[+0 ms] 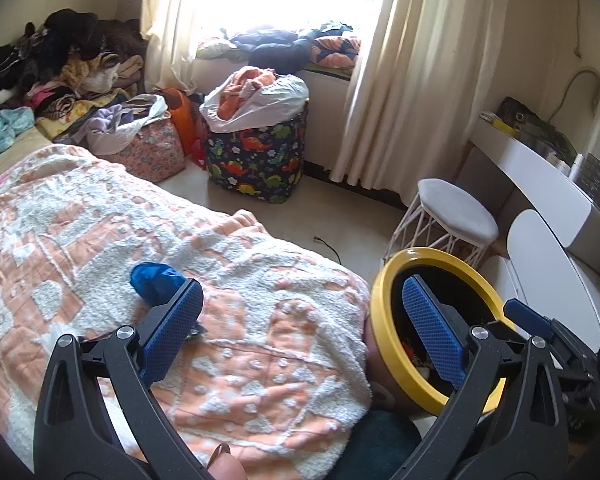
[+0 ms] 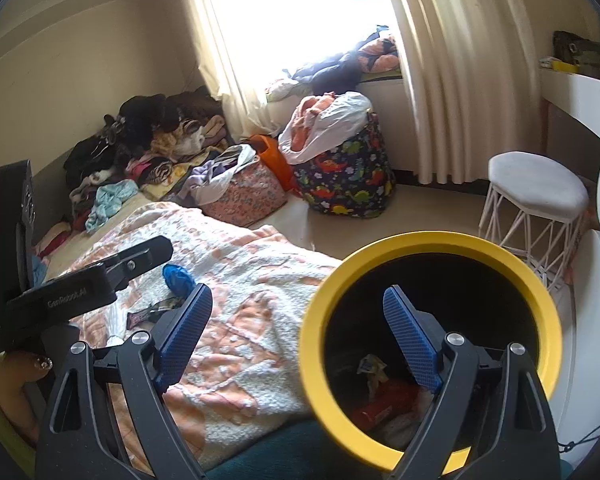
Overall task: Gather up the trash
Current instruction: 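Move both tools back toward the bed, then grasp the white tied plastic bag with the left tool while the right tool grasps the green snack packet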
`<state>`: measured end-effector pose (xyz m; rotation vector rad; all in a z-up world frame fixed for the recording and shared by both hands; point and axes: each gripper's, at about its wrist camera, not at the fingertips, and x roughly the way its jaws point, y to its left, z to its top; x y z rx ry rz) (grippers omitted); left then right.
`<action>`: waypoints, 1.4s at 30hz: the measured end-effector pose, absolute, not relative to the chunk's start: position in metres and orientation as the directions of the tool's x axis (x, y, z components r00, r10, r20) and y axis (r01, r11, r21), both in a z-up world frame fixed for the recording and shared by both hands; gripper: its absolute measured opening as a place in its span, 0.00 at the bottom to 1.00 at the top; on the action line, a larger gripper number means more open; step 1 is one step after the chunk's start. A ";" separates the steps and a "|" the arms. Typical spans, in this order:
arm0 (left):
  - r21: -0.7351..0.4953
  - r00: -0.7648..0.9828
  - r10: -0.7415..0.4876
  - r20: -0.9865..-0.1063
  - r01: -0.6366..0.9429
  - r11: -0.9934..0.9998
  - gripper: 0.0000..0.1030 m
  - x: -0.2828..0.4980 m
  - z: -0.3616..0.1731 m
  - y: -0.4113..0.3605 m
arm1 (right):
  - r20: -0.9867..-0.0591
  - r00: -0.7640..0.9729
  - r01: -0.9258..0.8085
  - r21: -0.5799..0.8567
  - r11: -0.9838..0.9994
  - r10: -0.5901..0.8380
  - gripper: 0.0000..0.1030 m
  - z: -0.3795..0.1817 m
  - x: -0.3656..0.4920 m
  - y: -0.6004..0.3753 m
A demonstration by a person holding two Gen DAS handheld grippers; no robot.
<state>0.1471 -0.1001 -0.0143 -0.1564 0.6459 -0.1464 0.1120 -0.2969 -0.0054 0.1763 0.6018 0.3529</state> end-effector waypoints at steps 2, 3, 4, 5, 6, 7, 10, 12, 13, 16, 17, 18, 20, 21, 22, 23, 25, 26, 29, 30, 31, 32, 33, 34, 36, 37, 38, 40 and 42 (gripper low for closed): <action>-0.199 0.791 -0.179 -0.584 0.075 0.977 0.89 0.147 -0.015 -0.092 | -0.525 0.757 -0.289 0.265 0.920 0.389 0.82 -0.005 0.114 -0.289; -0.202 0.793 -0.176 -0.583 0.069 0.977 0.89 0.147 -0.015 -0.088 | -0.527 0.753 -0.298 0.262 0.918 0.394 0.82 -0.005 0.115 -0.284; -0.204 0.795 -0.172 -0.582 0.062 0.977 0.89 0.147 -0.016 -0.084 | -0.528 0.750 -0.304 0.259 0.917 0.398 0.82 -0.004 0.116 -0.281; -0.205 0.796 -0.167 -0.581 0.056 0.977 0.89 0.147 -0.016 -0.081 | -0.529 0.747 -0.311 0.257 0.915 0.402 0.82 -0.005 0.116 -0.277; -0.207 0.798 -0.164 -0.580 0.050 0.977 0.89 0.147 -0.016 -0.077 | -0.532 0.741 -0.319 0.256 0.912 0.409 0.82 -0.005 0.118 -0.272; -0.209 0.800 -0.159 -0.579 0.044 0.977 0.89 0.147 -0.017 -0.073 | -0.535 0.737 -0.325 0.255 0.911 0.413 0.82 -0.005 0.119 -0.269; -0.212 0.803 -0.144 -0.579 0.023 0.977 0.89 0.147 -0.019 -0.060 | -0.547 0.722 -0.344 0.248 0.905 0.424 0.82 -0.008 0.124 -0.257; -0.214 0.805 -0.130 -0.579 0.004 0.977 0.89 0.146 -0.020 -0.052 | -0.553 0.712 -0.355 0.248 0.902 0.432 0.82 -0.009 0.127 -0.249; -0.216 0.806 -0.124 -0.579 -0.005 0.976 0.89 0.146 -0.021 -0.046 | -0.558 0.705 -0.363 0.248 0.898 0.438 0.82 -0.010 0.129 -0.243; -0.220 0.809 -0.101 -0.580 -0.036 0.975 0.89 0.145 -0.025 -0.030 | -0.568 0.691 -0.379 0.243 0.893 0.448 0.82 -0.013 0.135 -0.230; -0.221 0.809 -0.092 -0.580 -0.048 0.974 0.89 0.144 -0.026 -0.024 | -0.569 0.686 -0.384 0.246 0.890 0.453 0.82 -0.013 0.137 -0.226; -0.223 0.810 -0.084 -0.581 -0.059 0.973 0.89 0.144 -0.027 -0.019 | -0.572 0.682 -0.388 0.246 0.888 0.456 0.82 -0.013 0.139 -0.223; -0.228 0.809 -0.068 -0.585 -0.083 0.970 0.89 0.143 -0.029 -0.007 | -0.575 0.672 -0.400 0.249 0.882 0.467 0.82 -0.014 0.144 -0.214; -0.231 0.808 -0.061 -0.586 -0.095 0.968 0.89 0.143 -0.030 -0.001 | -0.577 0.667 -0.404 0.250 0.880 0.471 0.82 -0.015 0.146 -0.211; -0.234 0.808 -0.053 -0.587 -0.107 0.966 0.89 0.142 -0.031 0.005 | -0.581 0.660 -0.409 0.253 0.877 0.475 0.82 -0.015 0.149 -0.206; -0.234 0.808 -0.043 -0.588 -0.119 0.965 0.89 0.141 -0.031 0.010 | -0.584 0.654 -0.414 0.257 0.873 0.482 0.82 -0.015 0.152 -0.201; -0.237 0.807 -0.026 -0.589 -0.142 0.961 0.89 0.139 -0.033 0.023 | -0.589 0.643 -0.423 0.259 0.868 0.489 0.82 -0.017 0.156 -0.191; -0.238 0.806 -0.018 -0.591 -0.154 0.959 0.89 0.138 -0.034 0.029 | -0.593 0.637 -0.428 0.260 0.866 0.493 0.82 -0.018 0.159 -0.186; -0.244 0.802 0.008 -0.598 -0.191 0.951 0.89 0.135 -0.038 0.046 | -0.604 0.617 -0.439 0.267 0.858 0.504 0.82 -0.023 0.165 -0.172; -0.245 0.799 0.015 -0.601 -0.202 0.948 0.89 0.134 -0.040 0.051 | -0.607 0.612 -0.443 0.268 0.856 0.507 0.82 -0.025 0.166 -0.168; -0.248 0.796 0.022 -0.605 -0.215 0.945 0.89 0.133 -0.042 0.058 | -0.612 0.605 -0.448 0.267 0.853 0.509 0.82 -0.027 0.168 -0.163; -0.250 0.793 0.028 -0.609 -0.225 0.942 0.89 0.132 -0.044 0.062 | -0.617 0.598 -0.453 0.267 0.851 0.511 0.82 -0.028 0.169 -0.158; -0.251 0.790 0.035 -0.612 -0.236 0.939 0.89 0.132 -0.045 0.067 | -0.621 0.591 -0.458 0.267 0.848 0.515 0.82 -0.031 0.170 -0.153; -0.253 0.788 0.040 -0.615 -0.245 0.936 0.89 0.131 -0.047 0.072 | -0.626 0.585 -0.462 0.266 0.846 0.516 0.82 -0.033 0.172 -0.149; -0.256 0.782 0.050 -0.621 -0.262 0.930 0.89 0.130 -0.052 0.081 | -0.635 0.574 -0.469 0.263 0.843 0.517 0.82 -0.037 0.175 -0.141; -0.260 0.779 0.050 -0.625 -0.268 0.928 0.89 0.130 -0.055 0.085 | -0.640 0.568 -0.471 0.262 0.842 0.517 0.82 -0.040 0.177 -0.137; -0.263 0.776 0.050 -0.629 -0.273 0.925 0.89 0.129 -0.057 0.088 | -0.646 0.561 -0.473 0.263 0.841 0.518 0.82 -0.042 0.179 -0.133; -0.270 0.769 0.051 -0.637 -0.285 0.920 0.89 0.128 -0.063 0.095 | -0.657 0.547 -0.475 0.267 0.839 0.519 0.82 -0.049 0.183 -0.125; -0.279 0.760 0.049 -0.648 -0.297 0.913 0.89 0.127 -0.070 0.102 | -0.669 0.529 -0.475 0.276 0.836 0.522 0.82 -0.055 0.188 -0.116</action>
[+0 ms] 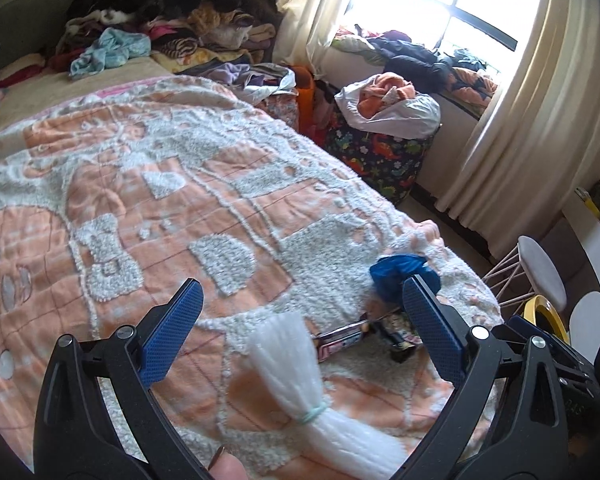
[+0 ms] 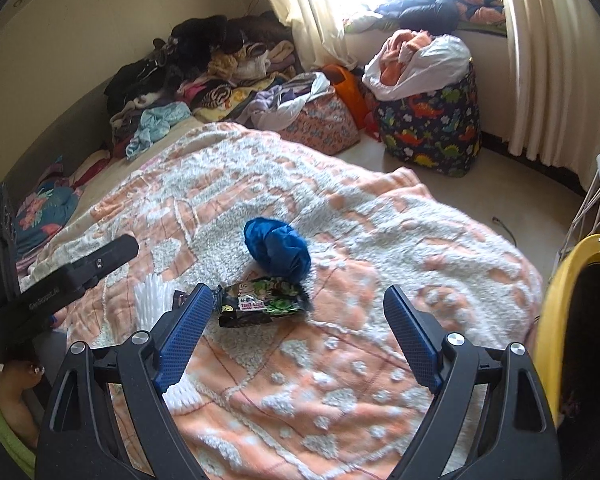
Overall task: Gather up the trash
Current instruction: 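Grasp the white tied plastic bag with the left tool while the right tool grasps the green snack packet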
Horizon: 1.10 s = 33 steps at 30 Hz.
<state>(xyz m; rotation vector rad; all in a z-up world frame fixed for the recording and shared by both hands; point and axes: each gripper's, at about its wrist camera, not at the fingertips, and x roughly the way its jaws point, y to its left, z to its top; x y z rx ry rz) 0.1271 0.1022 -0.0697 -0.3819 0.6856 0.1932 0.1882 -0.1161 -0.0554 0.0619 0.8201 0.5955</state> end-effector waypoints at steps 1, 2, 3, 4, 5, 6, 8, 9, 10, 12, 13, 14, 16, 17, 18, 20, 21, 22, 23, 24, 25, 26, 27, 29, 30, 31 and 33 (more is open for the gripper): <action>-0.283 0.754 0.046 -0.655 -0.302 0.910 0.89 0.127 -0.073 0.105 | -0.674 0.523 -0.475 0.278 0.835 0.522 0.82 -0.058 0.190 -0.112; -0.286 0.748 0.044 -0.663 -0.308 0.907 0.89 0.127 -0.077 0.107 | -0.678 0.516 -0.477 0.280 0.833 0.523 0.82 -0.060 0.192 -0.109; -0.290 0.742 0.042 -0.669 -0.312 0.905 0.89 0.127 -0.080 0.109 | -0.683 0.507 -0.481 0.283 0.830 0.527 0.82 -0.064 0.194 -0.104; -0.296 0.739 0.037 -0.673 -0.315 0.902 0.89 0.127 -0.084 0.112 | -0.686 0.501 -0.484 0.283 0.828 0.527 0.82 -0.066 0.195 -0.102; -0.303 0.734 0.031 -0.678 -0.319 0.898 0.89 0.127 -0.087 0.114 | -0.692 0.494 -0.488 0.281 0.826 0.527 0.82 -0.068 0.197 -0.098; -0.310 0.730 0.026 -0.683 -0.323 0.894 0.89 0.127 -0.091 0.116 | -0.698 0.484 -0.494 0.281 0.823 0.529 0.82 -0.072 0.199 -0.094; -0.328 0.724 0.010 -0.690 -0.325 0.887 0.89 0.127 -0.098 0.119 | -0.708 0.475 -0.497 0.274 0.823 0.522 0.82 -0.077 0.204 -0.087; -0.332 0.720 0.005 -0.693 -0.326 0.885 0.87 0.127 -0.101 0.121 | -0.713 0.471 -0.497 0.272 0.824 0.519 0.82 -0.079 0.206 -0.086; -0.334 0.717 0.001 -0.697 -0.326 0.884 0.83 0.127 -0.103 0.121 | -0.722 0.462 -0.491 0.275 0.827 0.515 0.82 -0.084 0.210 -0.083; -0.342 0.709 -0.011 -0.705 -0.326 0.882 0.78 0.128 -0.107 0.122 | -0.730 0.448 -0.482 0.289 0.827 0.516 0.82 -0.090 0.216 -0.080; -0.345 0.705 -0.017 -0.709 -0.325 0.880 0.74 0.128 -0.109 0.122 | -0.735 0.440 -0.476 0.296 0.828 0.516 0.82 -0.094 0.219 -0.079; -0.347 0.702 -0.022 -0.712 -0.324 0.880 0.70 0.129 -0.111 0.122 | -0.741 0.430 -0.473 0.302 0.828 0.516 0.82 -0.098 0.222 -0.077; -0.345 0.694 -0.028 -0.719 -0.322 0.882 0.66 0.129 -0.114 0.122 | -0.755 0.405 -0.465 0.316 0.827 0.517 0.82 -0.106 0.227 -0.074; -0.344 0.692 -0.031 -0.721 -0.319 0.883 0.64 0.130 -0.115 0.121 | -0.758 0.397 -0.461 0.322 0.827 0.517 0.81 -0.110 0.228 -0.074; -0.341 0.689 -0.031 -0.724 -0.318 0.885 0.64 0.131 -0.116 0.121 | -0.760 0.396 -0.458 0.322 0.828 0.515 0.77 -0.113 0.228 -0.073; -0.336 0.684 -0.031 -0.729 -0.317 0.887 0.63 0.131 -0.117 0.120 | -0.756 0.402 -0.461 0.320 0.828 0.516 0.70 -0.116 0.224 -0.074; -0.336 0.683 -0.033 -0.730 -0.317 0.887 0.63 0.131 -0.118 0.120 | -0.754 0.403 -0.465 0.319 0.825 0.519 0.63 -0.117 0.222 -0.075; -0.335 0.681 -0.033 -0.732 -0.317 0.887 0.63 0.132 -0.118 0.120 | -0.752 0.401 -0.470 0.321 0.822 0.524 0.60 -0.117 0.220 -0.076; -0.333 0.678 -0.033 -0.734 -0.317 0.888 0.62 0.132 -0.119 0.119 | -0.750 0.399 -0.474 0.325 0.818 0.528 0.54 -0.117 0.219 -0.077; -0.328 0.674 -0.032 -0.738 -0.317 0.890 0.61 0.133 -0.119 0.118 | -0.747 0.392 -0.477 0.335 0.813 0.537 0.49 -0.116 0.217 -0.079; -0.323 0.670 -0.030 -0.742 -0.318 0.891 0.60 0.133 -0.120 0.117 | -0.745 0.389 -0.476 0.340 0.811 0.541 0.47 -0.116 0.217 -0.080; -0.320 0.668 -0.030 -0.743 -0.317 0.893 0.59 0.133 -0.121 0.116 | -0.743 0.386 -0.476 0.348 0.808 0.547 0.42 -0.115 0.217 -0.082; -0.317 0.667 -0.029 -0.745 -0.315 0.894 0.58 0.133 -0.120 0.116 | -0.741 0.386 -0.468 0.356 0.809 0.549 0.29 -0.115 0.216 -0.086; -0.311 0.663 -0.028 -0.748 -0.314 0.897 0.54 0.132 -0.120 0.114 | -0.739 0.388 -0.445 0.372 0.814 0.550 0.16 -0.114 0.217 -0.094; -0.309 0.661 -0.027 -0.750 -0.313 0.898 0.52 0.132 -0.119 0.113 | -0.736 0.382 -0.434 0.392 0.811 0.559 0.11 -0.114 0.218 -0.098; -0.306 0.659 -0.027 -0.752 -0.312 0.899 0.49 0.131 -0.119 0.113 | -0.731 0.376 -0.423 0.411 0.807 0.569 0.10 -0.114 0.218 -0.103; -0.298 0.654 -0.024 -0.756 -0.312 0.902 0.45 0.131 -0.119 0.112 | -0.722 0.368 -0.421 0.432 0.797 0.586 0.07 -0.112 0.215 -0.110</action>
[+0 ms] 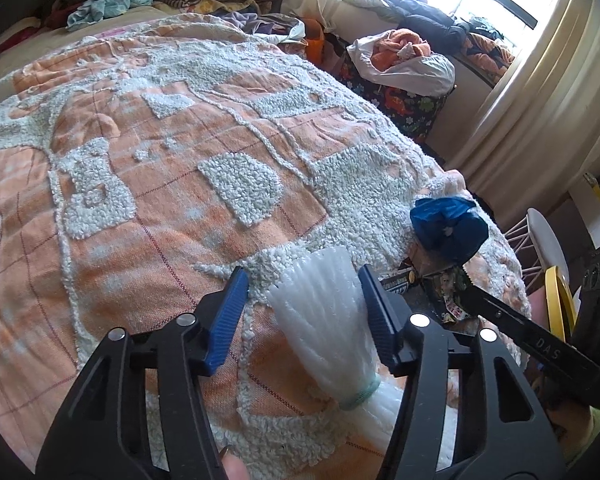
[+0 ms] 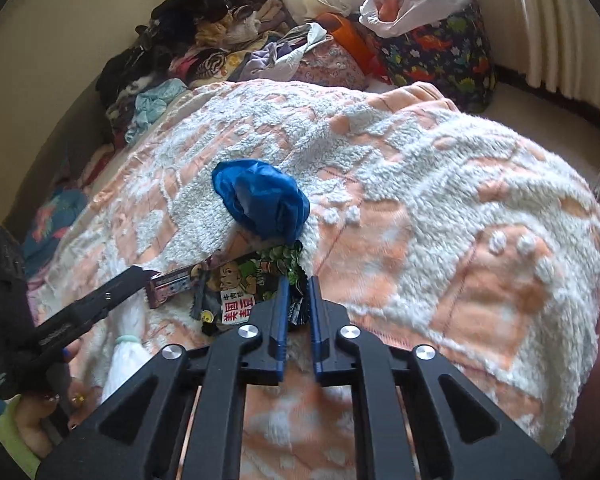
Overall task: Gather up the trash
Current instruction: 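Grasp the white tied plastic bag with the left tool while the right tool grasps the green snack packet, then carry the white bag and green packet in both tools over the yellow bin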
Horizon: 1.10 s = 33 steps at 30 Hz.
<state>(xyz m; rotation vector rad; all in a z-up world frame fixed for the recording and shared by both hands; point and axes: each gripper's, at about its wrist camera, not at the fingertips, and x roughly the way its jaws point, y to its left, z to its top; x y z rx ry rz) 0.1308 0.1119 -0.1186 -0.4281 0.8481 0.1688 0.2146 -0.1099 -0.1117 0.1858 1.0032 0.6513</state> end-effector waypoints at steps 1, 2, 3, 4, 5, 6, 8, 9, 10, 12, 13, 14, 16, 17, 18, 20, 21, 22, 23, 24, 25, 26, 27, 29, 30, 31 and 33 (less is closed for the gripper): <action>-0.298 0.653 -0.025 -0.757 -0.311 0.903 0.43 0.130 -0.118 0.112 | -0.719 0.369 -0.426 0.432 0.795 0.589 0.06 -0.110 0.212 -0.111; -0.298 0.652 -0.025 -0.758 -0.312 0.902 0.41 0.129 -0.118 0.112 | -0.714 0.369 -0.434 0.434 0.790 0.595 0.05 -0.108 0.209 -0.113; -0.299 0.652 -0.026 -0.758 -0.313 0.902 0.39 0.128 -0.117 0.112 | -0.708 0.370 -0.441 0.435 0.785 0.601 0.05 -0.105 0.205 -0.115; -0.299 0.652 -0.026 -0.758 -0.313 0.901 0.36 0.127 -0.116 0.112 | -0.705 0.372 -0.447 0.435 0.782 0.604 0.05 -0.103 0.202 -0.116; -0.301 0.652 -0.028 -0.757 -0.312 0.901 0.32 0.126 -0.115 0.111 | -0.702 0.373 -0.453 0.433 0.779 0.607 0.05 -0.101 0.200 -0.117; -0.304 0.653 -0.031 -0.757 -0.309 0.901 0.31 0.125 -0.114 0.111 | -0.700 0.375 -0.460 0.429 0.777 0.608 0.05 -0.099 0.196 -0.119; -0.307 0.654 -0.035 -0.756 -0.306 0.901 0.29 0.122 -0.111 0.110 | -0.697 0.375 -0.469 0.426 0.774 0.611 0.05 -0.097 0.191 -0.122; -0.306 0.654 -0.035 -0.755 -0.305 0.902 0.29 0.121 -0.110 0.109 | -0.695 0.376 -0.472 0.425 0.772 0.612 0.05 -0.096 0.189 -0.123; -0.306 0.655 -0.036 -0.755 -0.302 0.903 0.27 0.120 -0.109 0.108 | -0.693 0.379 -0.476 0.422 0.771 0.613 0.05 -0.094 0.186 -0.125; -0.304 0.657 -0.038 -0.753 -0.297 0.905 0.26 0.119 -0.106 0.105 | -0.689 0.384 -0.481 0.418 0.770 0.614 0.05 -0.091 0.181 -0.128; -0.304 0.658 -0.039 -0.752 -0.293 0.906 0.25 0.118 -0.104 0.104 | -0.688 0.385 -0.484 0.417 0.770 0.615 0.05 -0.090 0.180 -0.129; -0.302 0.660 -0.040 -0.750 -0.289 0.908 0.23 0.117 -0.102 0.102 | -0.687 0.387 -0.486 0.416 0.769 0.615 0.05 -0.089 0.178 -0.131; -0.299 0.666 -0.041 -0.745 -0.278 0.913 0.22 0.117 -0.096 0.097 | -0.684 0.393 -0.491 0.409 0.769 0.615 0.05 -0.087 0.173 -0.134; -0.300 0.669 -0.044 -0.742 -0.272 0.914 0.21 0.116 -0.094 0.095 | -0.681 0.396 -0.495 0.407 0.768 0.616 0.05 -0.085 0.171 -0.136; -0.301 0.673 -0.046 -0.738 -0.267 0.916 0.20 0.117 -0.091 0.093 | -0.678 0.399 -0.497 0.406 0.767 0.617 0.04 -0.084 0.170 -0.137; -0.302 0.681 -0.053 -0.730 -0.252 0.919 0.20 0.118 -0.085 0.087 | -0.672 0.411 -0.504 0.396 0.768 0.616 0.04 -0.079 0.167 -0.141; -0.301 0.685 -0.056 -0.727 -0.244 0.922 0.19 0.119 -0.082 0.084 | -0.669 0.416 -0.506 0.392 0.768 0.615 0.04 -0.077 0.166 -0.142; -0.299 0.690 -0.059 -0.722 -0.234 0.925 0.19 0.119 -0.079 0.080 | -0.664 0.424 -0.510 0.387 0.769 0.615 0.04 -0.074 0.165 -0.144; -0.298 0.693 -0.062 -0.718 -0.225 0.928 0.19 0.120 -0.077 0.077 | -0.661 0.431 -0.511 0.382 0.770 0.614 0.04 -0.072 0.164 -0.146; -0.298 0.697 -0.067 -0.714 -0.216 0.930 0.19 0.120 -0.074 0.074 | -0.658 0.438 -0.512 0.378 0.771 0.613 0.04 -0.069 0.163 -0.147; -0.298 0.701 -0.071 -0.710 -0.207 0.932 0.19 0.121 -0.071 0.070 | -0.654 0.446 -0.511 0.374 0.774 0.611 0.04 -0.067 0.162 -0.150; -0.298 0.705 -0.075 -0.705 -0.199 0.934 0.19 0.122 -0.069 0.066 | -0.651 0.453 -0.512 0.370 0.776 0.609 0.04 -0.064 0.161 -0.152; -0.298 0.708 -0.080 -0.702 -0.190 0.935 0.19 0.122 -0.066 0.063 | -0.645 0.463 -0.511 0.366 0.778 0.608 0.04 -0.061 0.160 -0.156; -0.297 0.714 -0.089 -0.694 -0.172 0.939 0.19 0.124 -0.061 0.055 | -0.637 0.477 -0.508 0.363 0.781 0.606 0.04 -0.057 0.159 -0.160; -0.296 0.717 -0.093 -0.691 -0.163 0.941 0.19 0.125 -0.059 0.050 | -0.633 0.484 -0.505 0.362 0.783 0.605 0.04 -0.055 0.159 -0.163; -0.295 0.719 -0.098 -0.689 -0.155 0.943 0.19 0.125 -0.058 0.047 | -0.628 0.493 -0.502 0.360 0.787 0.602 0.04 -0.053 0.158 -0.167; -0.294 0.722 -0.106 -0.684 -0.140 0.945 0.19 0.127 -0.054 0.039 | -0.621 0.507 -0.495 0.358 0.791 0.598 0.04 -0.049 0.159 -0.174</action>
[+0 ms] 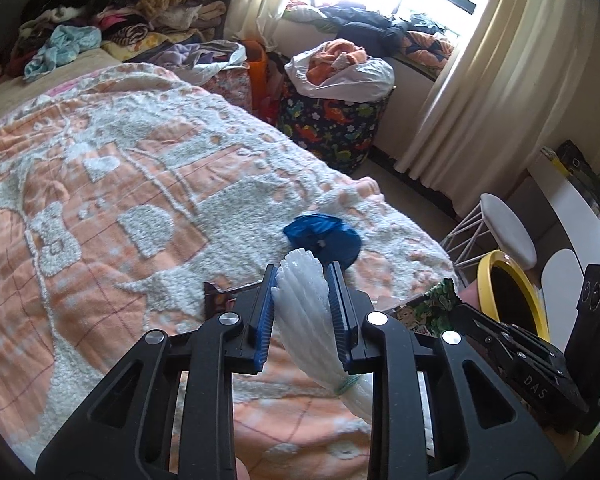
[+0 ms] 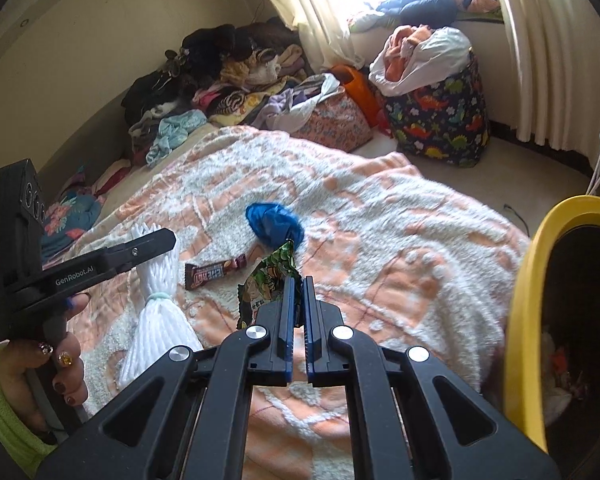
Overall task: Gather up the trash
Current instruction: 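Carry the white bag and green packet in both tools over the yellow bin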
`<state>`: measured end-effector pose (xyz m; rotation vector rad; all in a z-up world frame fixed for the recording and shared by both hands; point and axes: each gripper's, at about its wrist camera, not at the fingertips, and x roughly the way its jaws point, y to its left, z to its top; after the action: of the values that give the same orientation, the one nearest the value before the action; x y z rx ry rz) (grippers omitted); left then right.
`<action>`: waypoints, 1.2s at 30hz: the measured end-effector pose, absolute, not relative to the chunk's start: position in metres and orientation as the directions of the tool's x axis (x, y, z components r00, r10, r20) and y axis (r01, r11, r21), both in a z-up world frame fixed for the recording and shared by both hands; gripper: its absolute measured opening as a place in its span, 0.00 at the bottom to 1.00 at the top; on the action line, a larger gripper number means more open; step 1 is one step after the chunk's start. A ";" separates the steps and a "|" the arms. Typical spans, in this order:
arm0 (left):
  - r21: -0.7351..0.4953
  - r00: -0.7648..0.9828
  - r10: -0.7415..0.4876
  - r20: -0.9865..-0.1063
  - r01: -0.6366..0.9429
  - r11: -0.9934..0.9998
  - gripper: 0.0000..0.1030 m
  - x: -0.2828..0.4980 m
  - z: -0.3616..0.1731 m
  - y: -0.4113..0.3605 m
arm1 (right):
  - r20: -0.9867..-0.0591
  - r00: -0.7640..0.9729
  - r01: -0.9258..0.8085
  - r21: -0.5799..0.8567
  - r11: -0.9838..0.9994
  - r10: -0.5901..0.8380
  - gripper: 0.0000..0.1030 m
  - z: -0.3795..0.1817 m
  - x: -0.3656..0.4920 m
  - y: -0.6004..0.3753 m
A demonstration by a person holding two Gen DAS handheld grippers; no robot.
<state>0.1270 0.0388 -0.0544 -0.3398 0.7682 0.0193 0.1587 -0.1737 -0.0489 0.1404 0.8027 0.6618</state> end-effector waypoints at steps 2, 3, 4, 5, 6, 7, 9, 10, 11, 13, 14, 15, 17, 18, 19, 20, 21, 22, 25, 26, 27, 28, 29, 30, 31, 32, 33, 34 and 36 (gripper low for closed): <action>-0.293 0.724 -0.115 -0.680 -0.124 0.948 0.19 0.129 -0.051 0.030 | -0.613 0.520 -0.485 0.361 0.796 0.595 0.04 -0.046 0.158 -0.182; -0.292 0.725 -0.120 -0.678 -0.116 0.949 0.19 0.130 -0.050 0.026 | -0.610 0.526 -0.480 0.362 0.799 0.593 0.04 -0.044 0.158 -0.187; -0.292 0.726 -0.125 -0.676 -0.107 0.950 0.19 0.131 -0.049 0.022 | -0.606 0.532 -0.474 0.365 0.801 0.591 0.04 -0.043 0.158 -0.192; -0.291 0.727 -0.130 -0.675 -0.100 0.952 0.19 0.132 -0.048 0.019 | -0.604 0.538 -0.468 0.367 0.804 0.588 0.04 -0.042 0.158 -0.197; -0.290 0.728 -0.135 -0.673 -0.092 0.953 0.19 0.133 -0.046 0.016 | -0.601 0.546 -0.461 0.367 0.808 0.584 0.04 -0.040 0.158 -0.201; -0.290 0.729 -0.140 -0.670 -0.083 0.953 0.19 0.134 -0.045 0.011 | -0.598 0.551 -0.456 0.368 0.810 0.582 0.04 -0.039 0.157 -0.205; -0.288 0.730 -0.151 -0.667 -0.066 0.955 0.19 0.137 -0.043 0.002 | -0.593 0.564 -0.443 0.369 0.817 0.574 0.04 -0.037 0.157 -0.214; -0.287 0.730 -0.158 -0.665 -0.055 0.956 0.19 0.139 -0.041 -0.003 | -0.590 0.572 -0.435 0.369 0.821 0.569 0.04 -0.036 0.156 -0.219; -0.286 0.730 -0.163 -0.663 -0.046 0.957 0.19 0.140 -0.040 -0.007 | -0.588 0.579 -0.429 0.369 0.825 0.564 0.04 -0.035 0.156 -0.224; -0.283 0.731 -0.174 -0.660 -0.027 0.959 0.19 0.143 -0.038 -0.017 | -0.585 0.594 -0.416 0.365 0.833 0.553 0.04 -0.033 0.154 -0.233; -0.282 0.731 -0.179 -0.659 -0.019 0.959 0.19 0.145 -0.037 -0.021 | -0.583 0.600 -0.409 0.365 0.836 0.548 0.04 -0.032 0.153 -0.239; -0.281 0.731 -0.184 -0.657 -0.010 0.960 0.19 0.146 -0.036 -0.025 | -0.581 0.605 -0.404 0.365 0.839 0.544 0.04 -0.031 0.153 -0.243; -0.278 0.730 -0.196 -0.655 0.008 0.961 0.19 0.149 -0.034 -0.034 | -0.576 0.620 -0.386 0.366 0.847 0.532 0.04 -0.030 0.152 -0.254; -0.277 0.730 -0.202 -0.653 0.018 0.961 0.19 0.150 -0.034 -0.039 | -0.575 0.624 -0.381 0.368 0.848 0.529 0.04 -0.029 0.151 -0.258; -0.276 0.729 -0.208 -0.652 0.027 0.961 0.19 0.151 -0.033 -0.044 | -0.573 0.631 -0.372 0.369 0.851 0.524 0.04 -0.028 0.150 -0.263; -0.273 0.728 -0.212 -0.652 0.036 0.961 0.19 0.152 -0.032 -0.048 | -0.571 0.636 -0.365 0.370 0.854 0.519 0.04 -0.028 0.149 -0.268; -0.271 0.727 -0.217 -0.651 0.045 0.962 0.19 0.153 -0.031 -0.052 | -0.569 0.641 -0.358 0.371 0.857 0.515 0.04 -0.027 0.149 -0.271; -0.268 0.727 -0.222 -0.650 0.054 0.962 0.19 0.154 -0.031 -0.056 | -0.567 0.647 -0.350 0.372 0.860 0.509 0.04 -0.027 0.148 -0.277; -0.263 0.725 -0.236 -0.647 0.078 0.962 0.19 0.158 -0.028 -0.070 | -0.564 0.662 -0.326 0.376 0.867 0.494 0.04 -0.026 0.147 -0.289; -0.261 0.725 -0.240 -0.645 0.086 0.961 0.19 0.158 -0.026 -0.073 | -0.563 0.667 -0.318 0.377 0.870 0.488 0.04 -0.026 0.147 -0.293; -0.259 0.725 -0.244 -0.644 0.094 0.961 0.19 0.159 -0.025 -0.077 | -0.563 0.670 -0.312 0.378 0.872 0.484 0.04 -0.026 0.147 -0.296; -0.257 0.724 -0.248 -0.643 0.101 0.961 0.19 0.160 -0.025 -0.081 | -0.561 0.676 -0.302 0.380 0.874 0.477 0.04 -0.026 0.146 -0.301; -0.256 0.724 -0.252 -0.642 0.108 0.961 0.19 0.161 -0.024 -0.085 | -0.560 0.680 -0.297 0.381 0.876 0.474 0.04 -0.025 0.146 -0.304; -0.254 0.723 -0.257 -0.641 0.115 0.960 0.19 0.162 -0.023 -0.089 | -0.558 0.685 -0.287 0.382 0.878 0.467 0.04 -0.025 0.145 -0.309; -0.252 0.722 -0.260 -0.640 0.122 0.960 0.19 0.163 -0.022 -0.093 | -0.557 0.689 -0.281 0.383 0.880 0.463 0.04 -0.025 0.145 -0.313; -0.252 0.722 -0.265 -0.639 0.130 0.959 0.19 0.164 -0.022 -0.096 | -0.556 0.694 -0.274 0.385 0.881 0.458 0.04 -0.025 0.145 -0.317; -0.250 0.721 -0.270 -0.639 0.138 0.958 0.19 0.165 -0.021 -0.100 | -0.554 0.698 -0.266 0.387 0.883 0.453 0.04 -0.025 0.144 -0.321; -0.247 0.719 -0.275 -0.638 0.148 0.958 0.19 0.166 -0.021 -0.105 | -0.553 0.703 -0.256 0.389 0.885 0.446 0.04 -0.025 0.144 -0.326; -0.240 0.717 -0.284 -0.637 0.165 0.957 0.19 0.167 -0.020 -0.114 | -0.551 0.712 -0.239 0.393 0.888 0.435 0.04 -0.026 0.144 -0.334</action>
<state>0.1671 -0.1143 -0.0198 -0.1713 0.7309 -0.2494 0.1436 -0.3339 -0.0259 0.3047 0.6833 0.3804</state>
